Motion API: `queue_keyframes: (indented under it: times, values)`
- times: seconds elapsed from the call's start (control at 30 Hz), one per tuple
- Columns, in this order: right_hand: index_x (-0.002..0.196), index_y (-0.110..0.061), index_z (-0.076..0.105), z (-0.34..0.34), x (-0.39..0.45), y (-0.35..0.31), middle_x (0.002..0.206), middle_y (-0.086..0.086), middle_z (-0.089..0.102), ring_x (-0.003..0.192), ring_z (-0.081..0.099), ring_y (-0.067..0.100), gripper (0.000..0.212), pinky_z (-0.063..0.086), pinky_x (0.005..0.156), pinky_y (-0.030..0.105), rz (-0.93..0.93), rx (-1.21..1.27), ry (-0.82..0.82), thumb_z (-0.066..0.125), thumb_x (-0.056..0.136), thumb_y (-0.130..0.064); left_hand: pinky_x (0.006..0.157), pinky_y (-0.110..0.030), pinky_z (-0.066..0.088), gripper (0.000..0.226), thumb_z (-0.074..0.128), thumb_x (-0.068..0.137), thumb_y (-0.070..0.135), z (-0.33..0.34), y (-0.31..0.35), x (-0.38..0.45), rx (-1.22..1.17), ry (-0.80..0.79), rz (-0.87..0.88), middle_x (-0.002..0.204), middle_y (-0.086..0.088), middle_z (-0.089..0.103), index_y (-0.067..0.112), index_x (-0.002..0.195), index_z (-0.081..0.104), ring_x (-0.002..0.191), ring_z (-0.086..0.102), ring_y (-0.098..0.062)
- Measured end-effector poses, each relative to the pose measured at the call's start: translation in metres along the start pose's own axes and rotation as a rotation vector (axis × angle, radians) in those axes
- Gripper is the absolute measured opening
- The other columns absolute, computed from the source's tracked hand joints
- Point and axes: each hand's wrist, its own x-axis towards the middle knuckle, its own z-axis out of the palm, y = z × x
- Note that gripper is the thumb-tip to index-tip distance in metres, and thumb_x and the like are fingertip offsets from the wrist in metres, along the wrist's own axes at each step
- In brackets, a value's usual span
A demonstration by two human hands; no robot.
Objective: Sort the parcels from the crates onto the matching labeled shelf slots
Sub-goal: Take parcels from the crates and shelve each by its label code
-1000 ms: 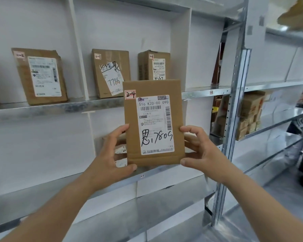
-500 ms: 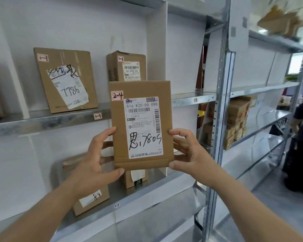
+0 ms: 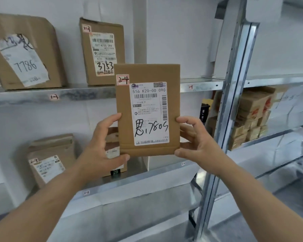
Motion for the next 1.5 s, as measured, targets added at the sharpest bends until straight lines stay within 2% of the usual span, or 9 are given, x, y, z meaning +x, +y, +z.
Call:
queue_keyframes:
  times: [0.13,0.33,0.47,0.63,0.9,1.07,1.27,1.4,1.5]
  values:
    - [0.112,-0.05,0.046,-0.064,-0.007,0.03,0.132,-0.005,0.055,0.126,0.05,0.012,0.075,0.052,0.095,0.041,0.014,0.023,-0.045,0.067,0.077,0.013,0.095,-0.017,0.046,0.086,0.071,0.06,0.044,0.066,0.014,0.019,-0.008,0.009,-0.027,0.142,0.018,0.029,0.07,0.124,0.019,0.129,0.036,0.001]
    - [0.112,-0.05,0.044,-0.126,-0.016,0.07,0.132,-0.005,0.056,0.125,0.051,0.013,0.075,0.052,0.094,0.042,0.063,0.01,-0.101,0.067,0.078,0.012,0.103,-0.045,0.044,0.091,0.076,0.063,0.034,0.14,0.017,0.032,0.0,0.036,-0.126,0.144,0.005,0.032,0.071,0.124,0.019,0.133,0.036,-0.008]
    - [0.114,-0.045,0.043,-0.148,-0.016,0.093,0.129,-0.008,0.057,0.123,0.052,0.011,0.073,0.053,0.093,0.038,0.09,0.019,-0.111,0.067,0.077,0.013,0.102,-0.033,0.046,0.094,0.075,0.066,0.021,0.171,0.013,0.042,0.018,0.046,-0.157,0.144,0.005,0.031,0.073,0.121,0.02,0.132,0.036,-0.003]
    - [0.111,-0.054,0.041,-0.154,-0.005,0.118,0.133,-0.01,0.052,0.125,0.05,0.01,0.073,0.051,0.096,0.038,0.111,-0.021,-0.129,0.069,0.079,0.006,0.101,-0.028,0.046,0.102,0.078,0.073,0.004,0.186,-0.011,0.049,0.008,0.043,-0.214,0.143,0.001,0.033,0.075,0.118,0.02,0.129,0.042,-0.015]
    - [0.112,-0.054,0.038,-0.149,0.023,0.167,0.129,-0.021,0.051,0.123,0.05,0.001,0.072,0.05,0.097,0.027,0.138,-0.119,-0.137,0.069,0.08,0.003,0.089,0.0,0.036,0.094,0.076,0.074,0.001,0.206,-0.064,0.06,0.034,0.067,-0.235,0.142,0.011,0.028,0.055,0.126,0.018,0.123,0.03,0.02]
    - [0.11,-0.059,0.037,-0.149,0.036,0.199,0.127,-0.027,0.051,0.123,0.049,-0.001,0.077,0.049,0.095,0.022,0.159,-0.144,-0.158,0.069,0.079,0.004,0.098,-0.008,0.039,0.1,0.076,0.076,0.009,0.217,-0.091,0.067,0.028,0.053,-0.289,0.146,0.012,0.023,0.077,0.114,0.013,0.128,0.029,0.013]
    - [0.109,-0.056,0.033,-0.15,0.047,0.254,0.126,-0.025,0.05,0.122,0.049,0.0,0.074,0.049,0.093,0.019,0.152,-0.161,-0.196,0.067,0.081,0.004,0.108,-0.042,0.04,0.089,0.069,0.07,0.028,0.244,-0.124,0.073,0.088,0.038,-0.35,0.141,0.026,0.023,0.073,0.122,0.012,0.132,0.029,0.005]
    - [0.104,-0.027,0.039,-0.143,0.058,0.297,0.122,-0.005,0.062,0.117,0.058,0.017,0.048,0.055,0.088,0.038,0.209,0.094,-0.115,0.06,0.084,0.011,0.11,-0.043,0.038,0.104,0.076,0.075,0.011,0.262,-0.157,0.07,0.133,0.083,-0.312,0.141,0.035,0.016,0.072,0.126,0.008,0.133,0.026,0.009]
    - [0.109,-0.013,0.038,-0.133,0.064,0.323,0.124,0.001,0.063,0.117,0.059,0.015,0.041,0.057,0.085,0.035,0.274,0.178,-0.022,0.061,0.083,0.01,0.11,-0.037,0.038,0.117,0.069,0.079,-0.004,0.274,-0.176,0.068,0.104,0.115,-0.325,0.151,0.021,0.016,0.071,0.13,-0.005,0.135,0.028,0.006]
